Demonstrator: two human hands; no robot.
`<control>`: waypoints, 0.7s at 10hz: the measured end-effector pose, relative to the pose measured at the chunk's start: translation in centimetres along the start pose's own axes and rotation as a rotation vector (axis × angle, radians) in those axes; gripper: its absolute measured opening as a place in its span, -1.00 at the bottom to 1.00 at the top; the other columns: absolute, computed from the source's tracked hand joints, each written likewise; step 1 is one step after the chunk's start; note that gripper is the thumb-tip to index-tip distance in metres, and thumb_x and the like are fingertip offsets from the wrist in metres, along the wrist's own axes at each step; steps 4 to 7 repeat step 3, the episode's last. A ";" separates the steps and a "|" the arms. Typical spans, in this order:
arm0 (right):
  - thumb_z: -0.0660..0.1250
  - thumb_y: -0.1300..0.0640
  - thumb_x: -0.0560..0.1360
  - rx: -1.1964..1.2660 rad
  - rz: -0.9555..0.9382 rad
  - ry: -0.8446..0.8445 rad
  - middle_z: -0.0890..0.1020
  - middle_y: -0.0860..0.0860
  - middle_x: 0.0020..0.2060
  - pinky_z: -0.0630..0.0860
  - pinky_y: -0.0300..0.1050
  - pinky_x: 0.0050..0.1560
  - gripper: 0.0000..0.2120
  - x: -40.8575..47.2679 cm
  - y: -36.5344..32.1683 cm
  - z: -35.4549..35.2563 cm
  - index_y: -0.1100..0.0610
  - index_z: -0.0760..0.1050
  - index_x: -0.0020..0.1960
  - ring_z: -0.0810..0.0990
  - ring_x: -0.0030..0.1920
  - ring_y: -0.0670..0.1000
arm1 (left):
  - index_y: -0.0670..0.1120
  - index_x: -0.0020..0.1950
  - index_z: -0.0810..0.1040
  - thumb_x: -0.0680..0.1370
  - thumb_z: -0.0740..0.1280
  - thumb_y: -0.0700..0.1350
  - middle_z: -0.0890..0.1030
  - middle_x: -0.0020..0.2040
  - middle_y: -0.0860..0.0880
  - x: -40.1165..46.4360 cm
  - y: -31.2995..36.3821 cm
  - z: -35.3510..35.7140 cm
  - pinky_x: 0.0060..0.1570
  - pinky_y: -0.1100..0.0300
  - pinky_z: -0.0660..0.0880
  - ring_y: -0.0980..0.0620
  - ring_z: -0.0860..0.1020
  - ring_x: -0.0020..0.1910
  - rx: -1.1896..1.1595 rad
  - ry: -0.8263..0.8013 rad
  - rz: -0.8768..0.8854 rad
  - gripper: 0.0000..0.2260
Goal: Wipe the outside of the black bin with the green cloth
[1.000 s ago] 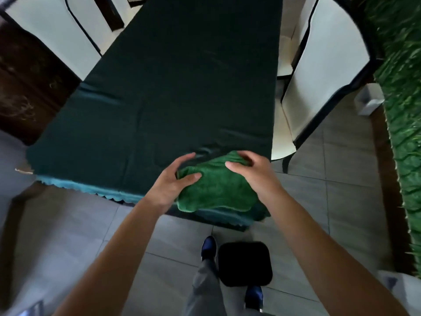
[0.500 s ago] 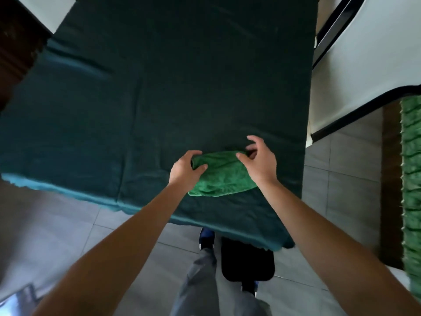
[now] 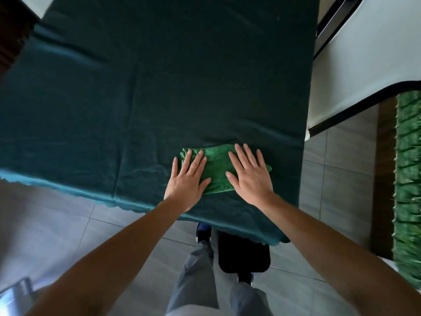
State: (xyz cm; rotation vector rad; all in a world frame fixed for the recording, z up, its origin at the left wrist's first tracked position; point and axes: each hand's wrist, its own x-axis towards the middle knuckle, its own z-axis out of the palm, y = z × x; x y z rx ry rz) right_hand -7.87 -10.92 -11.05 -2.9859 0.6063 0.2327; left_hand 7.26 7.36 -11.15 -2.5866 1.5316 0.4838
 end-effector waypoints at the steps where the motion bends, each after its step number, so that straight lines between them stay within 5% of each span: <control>1: -0.05 -0.24 0.68 0.006 0.022 -0.100 0.17 0.10 0.65 0.10 0.33 0.59 -0.37 0.3 0.0 -1.4 0.09 0.25 0.62 0.13 0.64 0.19 | -0.04 0.66 0.01 0.66 -0.11 0.25 -0.07 0.67 0.02 0.0 1.0 -1.5 0.54 -0.29 -0.01 -0.11 -0.11 0.64 0.012 -0.041 -0.049 -0.37; 2: 0.03 -0.20 0.68 0.082 0.023 -0.142 0.29 0.10 0.60 0.18 0.26 0.56 -0.42 0.7 0.1 -3.9 0.10 0.34 0.56 0.20 0.61 0.19 | -0.04 0.65 0.04 0.65 -0.07 0.28 -0.03 0.67 -0.02 -0.6 1.2 -3.5 0.54 -0.30 -0.05 -0.10 -0.10 0.64 -0.109 -0.015 -0.137 -0.35; 3: 0.19 -0.09 0.66 0.260 0.023 0.009 0.57 0.04 0.12 0.52 0.05 0.12 -0.67 1.7 0.3 -8.8 0.11 0.59 0.15 0.55 0.21 0.12 | -0.11 0.52 0.34 0.64 0.01 0.27 0.29 0.55 -0.13 -1.2 0.1 -6.8 0.51 -0.21 0.12 -0.16 0.20 0.56 -0.161 0.178 -0.207 -0.39; 7: 0.19 -0.09 0.66 0.260 0.023 0.009 0.57 0.04 0.12 0.52 0.05 0.12 -0.67 1.7 0.3 -8.8 0.11 0.59 0.15 0.55 0.21 0.12 | -0.11 0.52 0.34 0.64 0.01 0.27 0.29 0.55 -0.13 -1.2 0.1 -6.8 0.51 -0.21 0.12 -0.16 0.20 0.56 -0.161 0.178 -0.207 -0.39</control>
